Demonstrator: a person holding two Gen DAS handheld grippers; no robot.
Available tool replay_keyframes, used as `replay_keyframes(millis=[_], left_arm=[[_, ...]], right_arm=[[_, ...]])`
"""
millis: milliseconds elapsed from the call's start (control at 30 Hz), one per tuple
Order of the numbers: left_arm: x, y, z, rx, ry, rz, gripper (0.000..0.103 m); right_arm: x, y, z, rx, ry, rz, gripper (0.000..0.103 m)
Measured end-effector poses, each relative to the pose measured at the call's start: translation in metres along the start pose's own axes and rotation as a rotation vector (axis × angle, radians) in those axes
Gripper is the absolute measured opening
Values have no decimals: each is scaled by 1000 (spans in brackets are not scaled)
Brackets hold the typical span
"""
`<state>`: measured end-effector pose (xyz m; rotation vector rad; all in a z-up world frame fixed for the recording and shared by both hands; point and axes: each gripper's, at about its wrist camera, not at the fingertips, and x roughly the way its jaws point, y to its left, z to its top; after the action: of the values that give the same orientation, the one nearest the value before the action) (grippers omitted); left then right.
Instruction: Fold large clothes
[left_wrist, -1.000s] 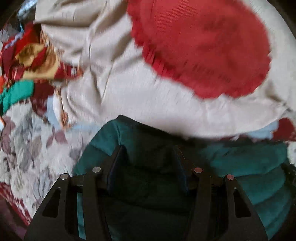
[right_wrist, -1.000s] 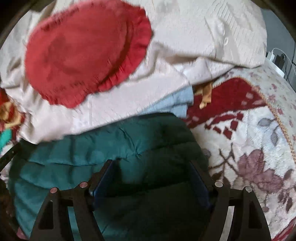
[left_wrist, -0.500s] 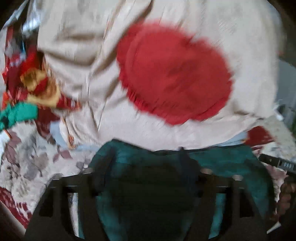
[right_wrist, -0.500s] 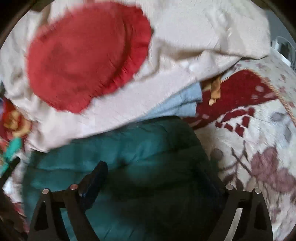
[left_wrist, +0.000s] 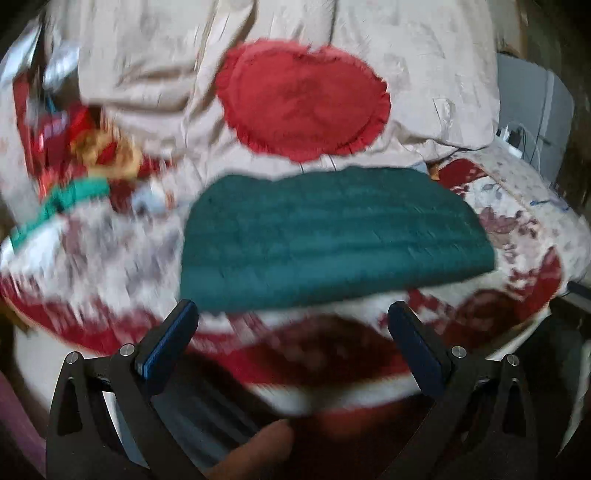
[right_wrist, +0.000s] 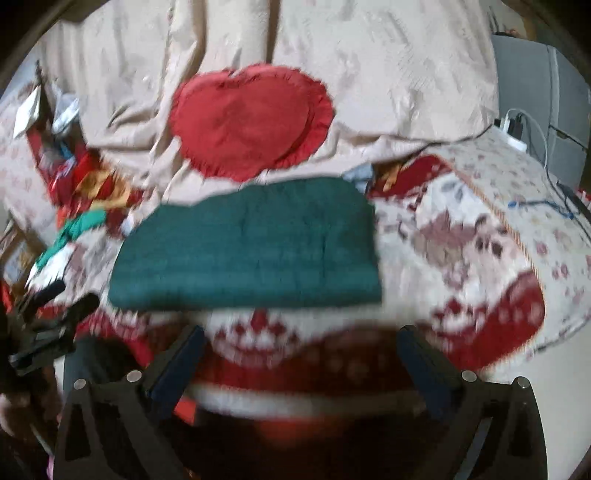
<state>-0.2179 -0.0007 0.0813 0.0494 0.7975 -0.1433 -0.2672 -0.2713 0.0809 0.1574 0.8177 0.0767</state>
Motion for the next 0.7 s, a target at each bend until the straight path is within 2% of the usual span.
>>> replay_keyframes(millis=[67,167,233,367,700], left_arm=[[-8,-4,-4,-18,24,-36,103],[-25,-21,-4,29,13,69,103],[-36,-27,-3,33,-5,99,103],[-51,-29,-1,25,-30,99,103],[-64,-34,3,37,-59,91,103]], right_arm=[[-11,3,-11,-6,-1,-11,103],[-26,9,-20,-7,-18,3,103],[-34,16,-23,-14,-37,8,103],[-50,26,-24,-36,-67,22,103],[-63,23,-19,-46,-101,-21,103]])
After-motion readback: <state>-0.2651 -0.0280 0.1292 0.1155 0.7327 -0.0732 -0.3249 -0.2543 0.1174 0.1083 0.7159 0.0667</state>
